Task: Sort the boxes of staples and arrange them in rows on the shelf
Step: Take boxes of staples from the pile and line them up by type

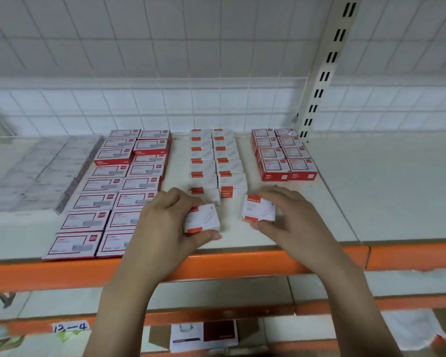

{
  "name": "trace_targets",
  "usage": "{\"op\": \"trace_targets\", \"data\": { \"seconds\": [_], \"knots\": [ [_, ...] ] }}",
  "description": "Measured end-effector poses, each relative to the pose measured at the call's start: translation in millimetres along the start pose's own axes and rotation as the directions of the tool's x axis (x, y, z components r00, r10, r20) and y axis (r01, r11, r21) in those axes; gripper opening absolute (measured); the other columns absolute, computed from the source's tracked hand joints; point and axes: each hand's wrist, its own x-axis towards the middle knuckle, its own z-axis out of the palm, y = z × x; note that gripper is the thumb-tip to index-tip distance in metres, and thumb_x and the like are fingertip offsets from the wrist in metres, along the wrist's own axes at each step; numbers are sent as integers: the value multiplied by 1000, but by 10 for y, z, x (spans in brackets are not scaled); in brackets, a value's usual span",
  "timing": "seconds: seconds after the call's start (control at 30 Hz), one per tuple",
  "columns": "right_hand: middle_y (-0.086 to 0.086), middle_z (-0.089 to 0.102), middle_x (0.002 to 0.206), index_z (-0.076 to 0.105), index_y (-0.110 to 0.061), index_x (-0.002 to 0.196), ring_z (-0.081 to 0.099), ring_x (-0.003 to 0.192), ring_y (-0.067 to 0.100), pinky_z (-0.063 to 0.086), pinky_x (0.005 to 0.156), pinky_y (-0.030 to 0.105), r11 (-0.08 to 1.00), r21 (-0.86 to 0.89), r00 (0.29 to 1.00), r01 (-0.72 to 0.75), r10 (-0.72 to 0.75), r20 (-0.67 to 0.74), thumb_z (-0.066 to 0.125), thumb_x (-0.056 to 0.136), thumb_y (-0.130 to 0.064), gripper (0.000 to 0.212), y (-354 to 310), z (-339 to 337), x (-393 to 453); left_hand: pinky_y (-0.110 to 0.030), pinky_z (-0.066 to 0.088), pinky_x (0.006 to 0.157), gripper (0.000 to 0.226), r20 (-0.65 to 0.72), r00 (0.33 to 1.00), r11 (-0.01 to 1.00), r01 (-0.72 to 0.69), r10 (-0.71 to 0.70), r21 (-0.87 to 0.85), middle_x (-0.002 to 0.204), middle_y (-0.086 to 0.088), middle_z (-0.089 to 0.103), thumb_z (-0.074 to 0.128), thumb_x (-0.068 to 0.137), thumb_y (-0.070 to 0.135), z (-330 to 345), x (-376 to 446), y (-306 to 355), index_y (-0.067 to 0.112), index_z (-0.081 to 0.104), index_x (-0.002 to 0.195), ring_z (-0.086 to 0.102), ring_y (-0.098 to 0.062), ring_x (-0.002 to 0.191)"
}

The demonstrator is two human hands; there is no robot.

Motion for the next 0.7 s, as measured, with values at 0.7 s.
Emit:
{"op": "trace_targets", "data": {
  "seconds": [0.7],
  "knots": [
    [-11,50,132,51,-26,130,40,122,6,22,93,2,999,-24,999,-46,46,-29,67,83,-26,49,-65,64,-226,-36,42,90,36,3,994,993,-108,108,-56,114,-1,61,65,75,31,75,-166,-97,15,71,106,52,-21,108]
  ]
}}
